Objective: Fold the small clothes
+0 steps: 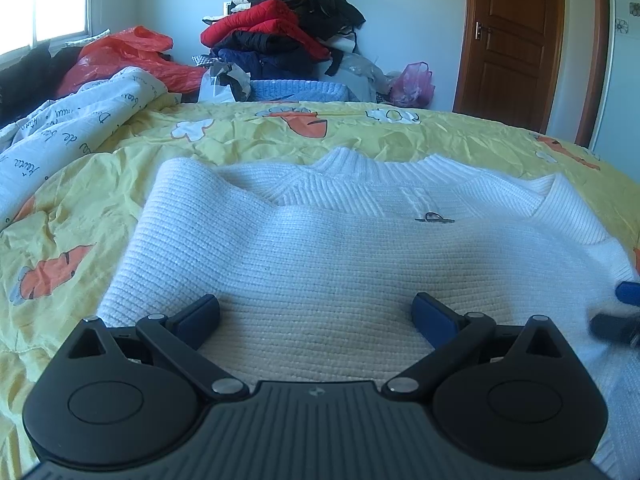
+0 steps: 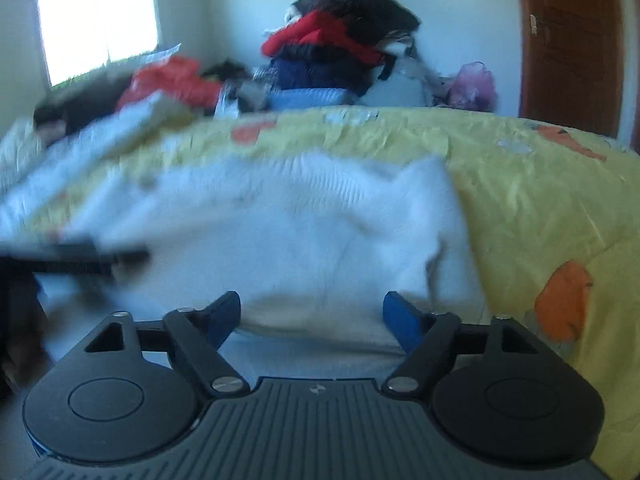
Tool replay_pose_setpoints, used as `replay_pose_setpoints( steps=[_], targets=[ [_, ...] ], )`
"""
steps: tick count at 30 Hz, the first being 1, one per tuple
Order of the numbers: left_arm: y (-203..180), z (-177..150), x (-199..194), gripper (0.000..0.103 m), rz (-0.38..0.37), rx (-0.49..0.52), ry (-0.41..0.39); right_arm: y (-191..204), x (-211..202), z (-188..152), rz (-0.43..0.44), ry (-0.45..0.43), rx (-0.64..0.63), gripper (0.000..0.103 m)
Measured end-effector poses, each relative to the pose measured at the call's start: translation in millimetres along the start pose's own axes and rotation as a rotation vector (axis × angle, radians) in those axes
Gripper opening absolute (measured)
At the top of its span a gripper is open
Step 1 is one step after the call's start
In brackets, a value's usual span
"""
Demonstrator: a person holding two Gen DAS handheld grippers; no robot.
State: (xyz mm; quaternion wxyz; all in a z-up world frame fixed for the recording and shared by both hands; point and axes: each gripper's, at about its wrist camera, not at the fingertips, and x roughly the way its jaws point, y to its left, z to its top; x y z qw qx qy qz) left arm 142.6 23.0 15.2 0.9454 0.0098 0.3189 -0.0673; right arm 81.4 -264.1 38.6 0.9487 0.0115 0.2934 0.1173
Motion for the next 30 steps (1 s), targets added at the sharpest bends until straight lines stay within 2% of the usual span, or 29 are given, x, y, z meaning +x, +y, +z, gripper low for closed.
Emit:
replay_pose_setpoints(
  steps=[5, 9, 14, 16, 20, 23, 24, 27, 29, 30],
  targets=[
    [-4, 0, -1, 0.103, 0.025, 0.011, 0.001, 4, 5, 0, 0.003, 0.006, -0.033, 0.09],
    [-13, -2, -21, 0.103, 0.112, -0.007, 0.015, 4, 4, 0, 0.008, 0.004, -0.024, 0.09],
    [-11, -21, -46, 0.103, 0.07, -0.086, 0.041, 5, 4, 1, 0.002, 0.002, -0.029, 0.09],
    [-11, -34, -45, 0.103, 0.063, -0.078, 0.006, 6, 4, 1, -0.001, 0.002, -0.031, 0.091],
    [-12, -33, -43, 0.103, 0.063, -0.078, 0.005, 10, -8, 1, -0.026, -0.014, -0.04, 0.091],
    [-13, -34, -44, 0.103, 0.061, -0.081, 0.002, 7, -29, 0, -0.025, -0.036, 0.031, 0.097],
    [-13, -33, -44, 0.103, 0.063, -0.08, 0.003, 6, -33, -3, -0.017, -0.019, 0.05, 0.101],
    [-12, -33, -44, 0.103, 0.062, -0.079, 0.004, 4, -28, -18, -0.037, 0.067, 0.051, 0.1],
    [-12, -33, -45, 0.103, 0.063, -0.079, 0.004, 8, -27, -25, -0.051, 0.066, 0.018, 0.103],
    [-12, -33, -46, 0.103, 0.063, -0.079, 0.003, 11, -25, -25, -0.06, 0.073, 0.01, 0.101]
  ],
)
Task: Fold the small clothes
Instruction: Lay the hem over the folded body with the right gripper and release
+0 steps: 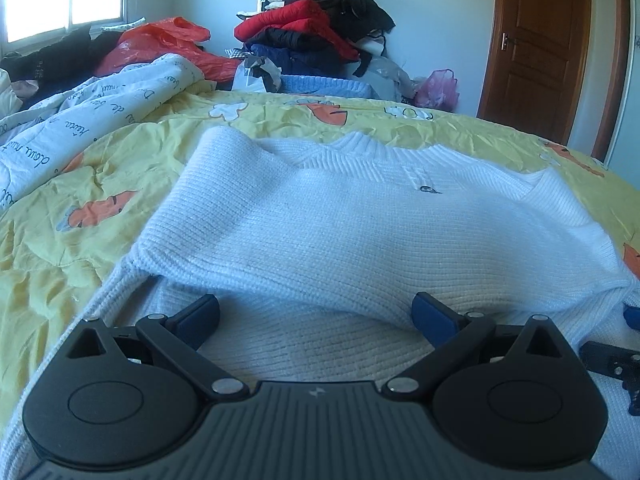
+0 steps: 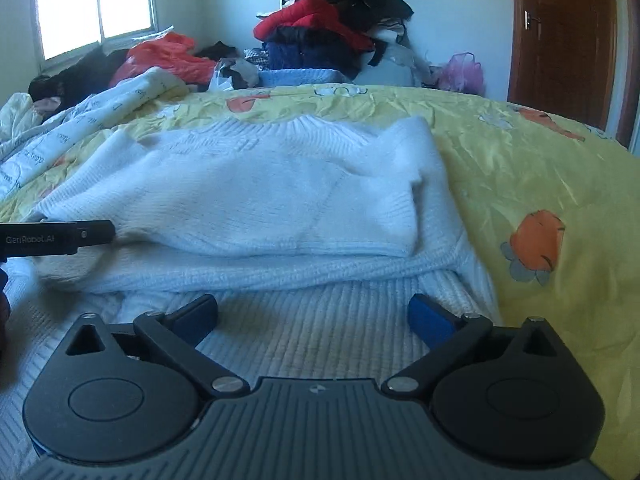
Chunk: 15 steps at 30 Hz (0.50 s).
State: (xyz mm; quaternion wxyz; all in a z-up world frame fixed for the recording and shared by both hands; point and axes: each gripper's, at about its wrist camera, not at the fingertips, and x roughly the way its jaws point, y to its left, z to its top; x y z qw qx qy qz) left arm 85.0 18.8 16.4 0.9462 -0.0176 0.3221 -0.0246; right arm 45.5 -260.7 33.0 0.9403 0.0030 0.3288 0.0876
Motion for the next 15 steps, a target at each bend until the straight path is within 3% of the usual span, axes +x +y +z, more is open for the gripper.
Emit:
replay_pose_setpoints(
  steps=[8, 12, 15],
  targets=[
    [-8, -2, -18, 0.103, 0.032, 0.024, 0.04, 5, 3, -1, -0.01, 0.015, -0.027, 0.101],
    [-5, -18, -44, 0.103, -0.042, 0.001, 0.039, 6, 4, 1, -0.011, 0.015, -0.028, 0.101],
    [-8, -35, -45, 0.103, -0.019, 0.081, 0.042, 6, 4, 1, -0.011, 0.017, -0.029, 0.102]
  ],
)
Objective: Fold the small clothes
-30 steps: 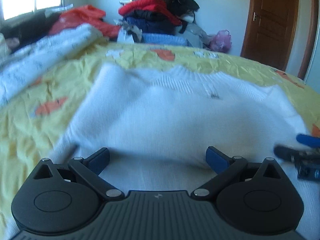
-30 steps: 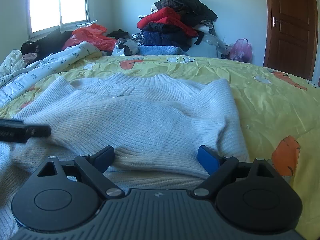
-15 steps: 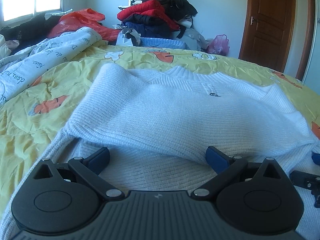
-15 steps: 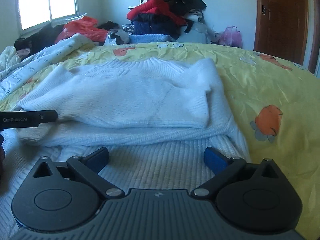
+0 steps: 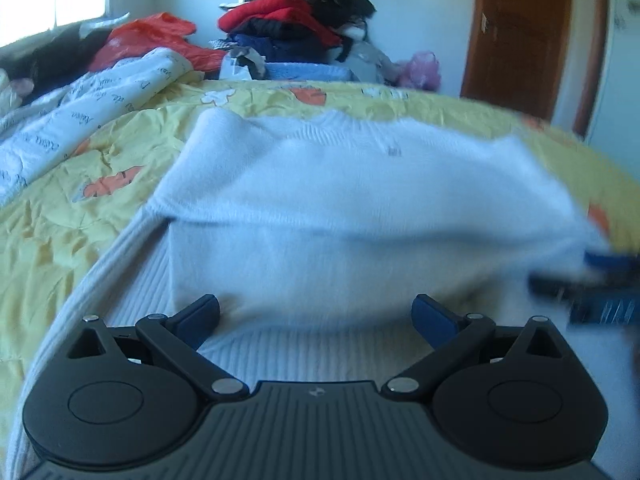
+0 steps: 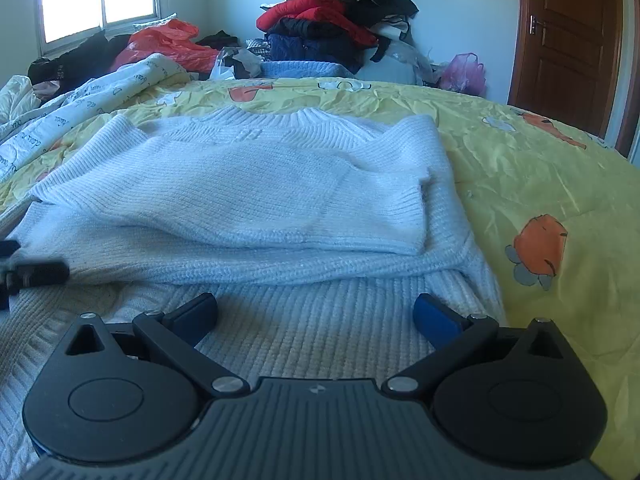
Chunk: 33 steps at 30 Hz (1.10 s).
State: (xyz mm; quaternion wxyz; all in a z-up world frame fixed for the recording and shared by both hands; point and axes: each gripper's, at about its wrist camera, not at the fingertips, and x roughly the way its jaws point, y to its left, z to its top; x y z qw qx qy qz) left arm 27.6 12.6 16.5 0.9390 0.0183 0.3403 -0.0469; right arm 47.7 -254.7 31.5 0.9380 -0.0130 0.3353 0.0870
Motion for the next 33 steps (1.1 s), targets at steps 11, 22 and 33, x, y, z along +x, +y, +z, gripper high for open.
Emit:
replay_pose_setpoints(
  steps=[11, 22, 33],
  targets=[
    [14, -29, -32, 0.103, 0.037, -0.008, 0.036, 0, -60, -46, 0.002, 0.007, -0.019, 0.101],
    [17, -52, -49, 0.103, 0.032, -0.022, 0.009, 6, -79, -67, -0.027, -0.012, -0.007, 0.102],
    [15, -52, -50, 0.103, 0.047, -0.02, 0.006, 8, -80, -69, -0.03, -0.019, -0.004, 0.101]
  ],
)
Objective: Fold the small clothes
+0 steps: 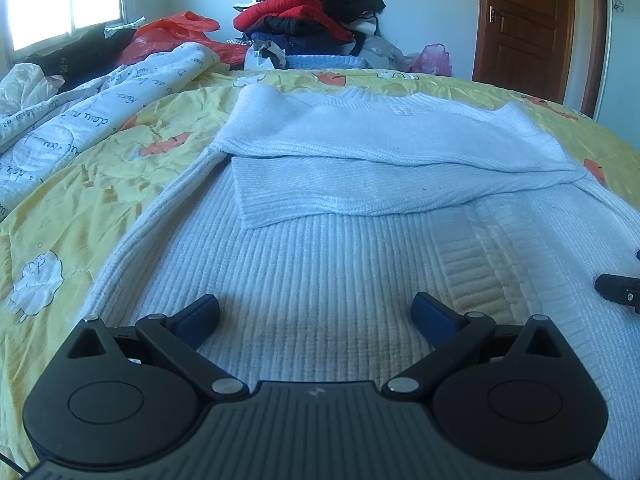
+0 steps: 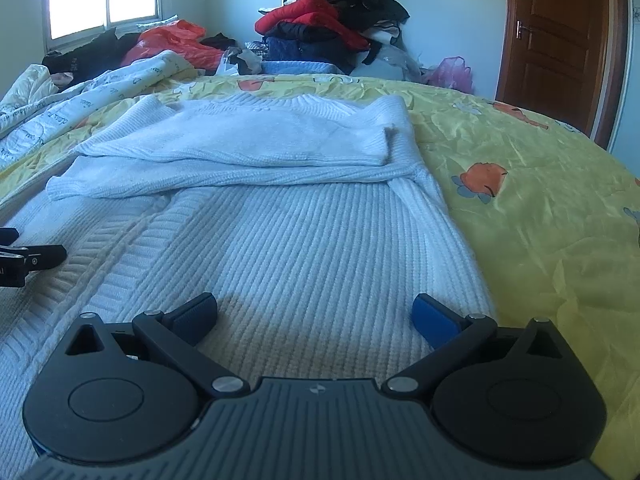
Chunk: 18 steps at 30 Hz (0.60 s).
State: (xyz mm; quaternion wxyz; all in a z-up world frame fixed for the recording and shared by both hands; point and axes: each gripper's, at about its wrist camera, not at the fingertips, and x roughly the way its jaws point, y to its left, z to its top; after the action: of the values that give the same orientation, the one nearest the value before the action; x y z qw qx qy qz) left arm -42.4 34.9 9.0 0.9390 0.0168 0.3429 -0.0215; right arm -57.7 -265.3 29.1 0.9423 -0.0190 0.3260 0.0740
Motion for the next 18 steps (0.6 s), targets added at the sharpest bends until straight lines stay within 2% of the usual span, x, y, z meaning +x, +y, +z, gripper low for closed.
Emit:
replay_pose_setpoints(
  steps=[18],
  targets=[
    [-0.4, -1.3, -1.0, 0.103, 0.002, -0.002, -0.002, -2.3, -0.8, -0.8, 0.004, -0.004, 0.007, 0.101]
  ],
)
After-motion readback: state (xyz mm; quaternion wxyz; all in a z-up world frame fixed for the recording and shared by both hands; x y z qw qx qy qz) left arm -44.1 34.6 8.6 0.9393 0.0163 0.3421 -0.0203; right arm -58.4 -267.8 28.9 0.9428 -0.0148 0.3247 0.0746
